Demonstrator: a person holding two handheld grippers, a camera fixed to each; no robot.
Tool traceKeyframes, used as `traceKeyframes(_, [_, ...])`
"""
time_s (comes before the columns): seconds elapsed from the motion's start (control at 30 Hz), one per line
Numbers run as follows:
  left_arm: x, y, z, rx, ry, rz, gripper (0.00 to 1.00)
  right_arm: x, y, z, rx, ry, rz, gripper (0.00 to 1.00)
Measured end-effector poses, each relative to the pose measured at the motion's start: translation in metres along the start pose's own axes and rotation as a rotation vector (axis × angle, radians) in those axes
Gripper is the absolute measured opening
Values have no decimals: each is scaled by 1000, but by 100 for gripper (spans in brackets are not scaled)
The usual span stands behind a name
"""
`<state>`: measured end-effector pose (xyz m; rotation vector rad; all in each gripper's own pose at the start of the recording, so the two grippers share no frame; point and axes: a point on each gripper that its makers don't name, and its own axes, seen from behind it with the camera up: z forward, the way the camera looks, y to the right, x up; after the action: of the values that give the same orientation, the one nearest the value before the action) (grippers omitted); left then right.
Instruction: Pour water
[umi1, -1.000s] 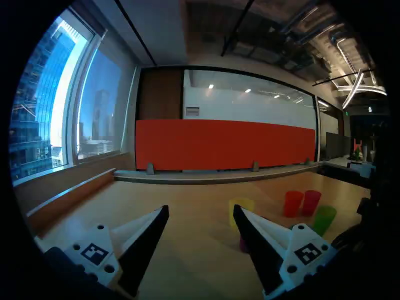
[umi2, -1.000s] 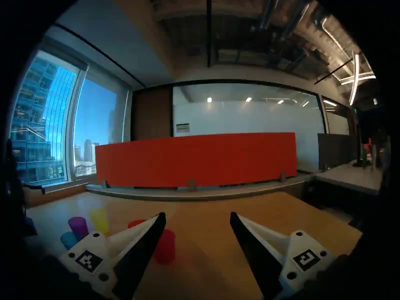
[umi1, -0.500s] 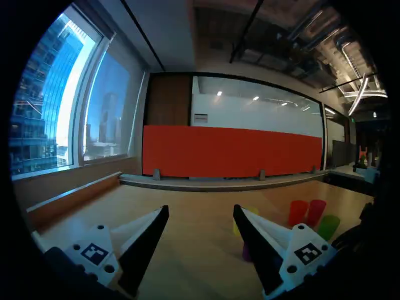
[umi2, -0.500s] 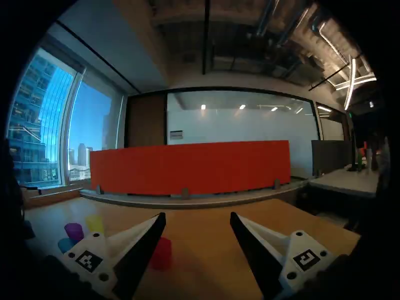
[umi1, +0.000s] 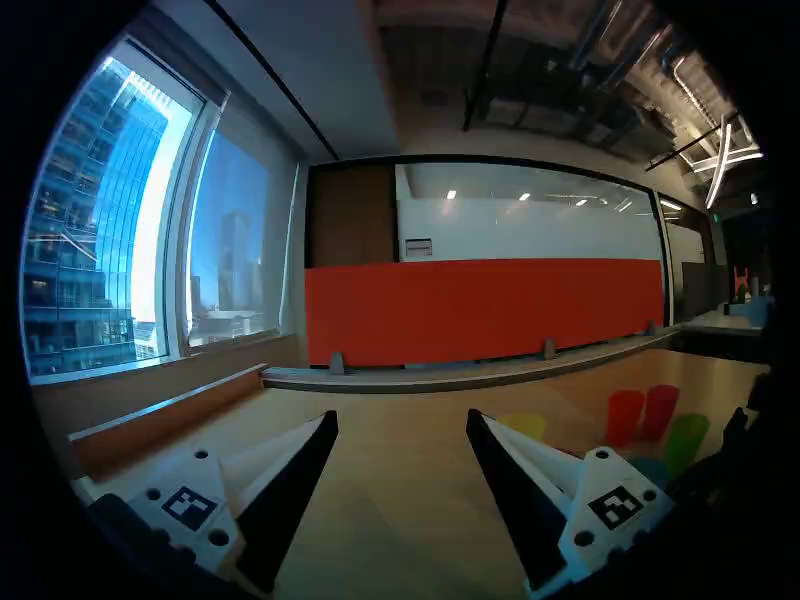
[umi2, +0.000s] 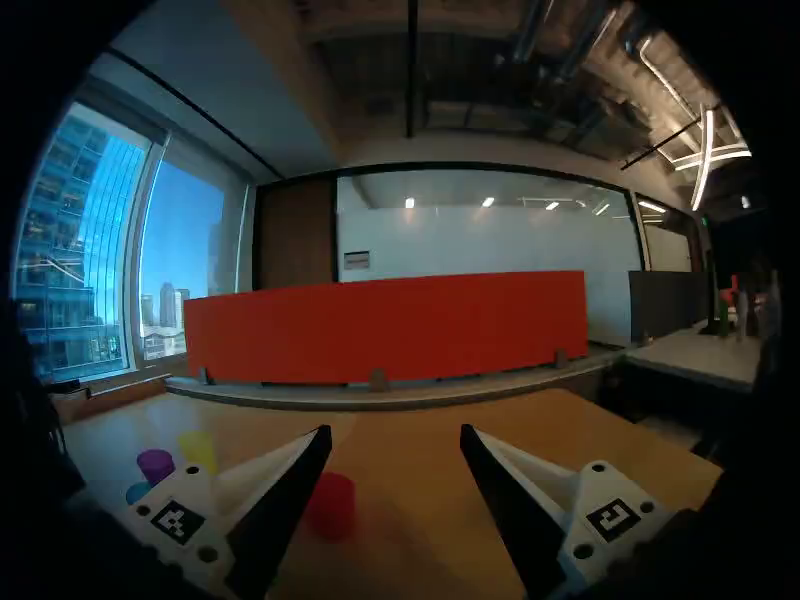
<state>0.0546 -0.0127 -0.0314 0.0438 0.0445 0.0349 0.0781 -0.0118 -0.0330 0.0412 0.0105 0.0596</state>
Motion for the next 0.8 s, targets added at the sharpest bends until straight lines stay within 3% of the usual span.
traceKeyframes(0.37, [-16, 2, 12, 6, 5, -27, 96, -5, -4, -4, -17, -32, -22, 99])
traceKeyframes(0.8, [-29, 5, 21, 3, -4, -24, 96, -6, -12, 0, -14, -41, -26, 99])
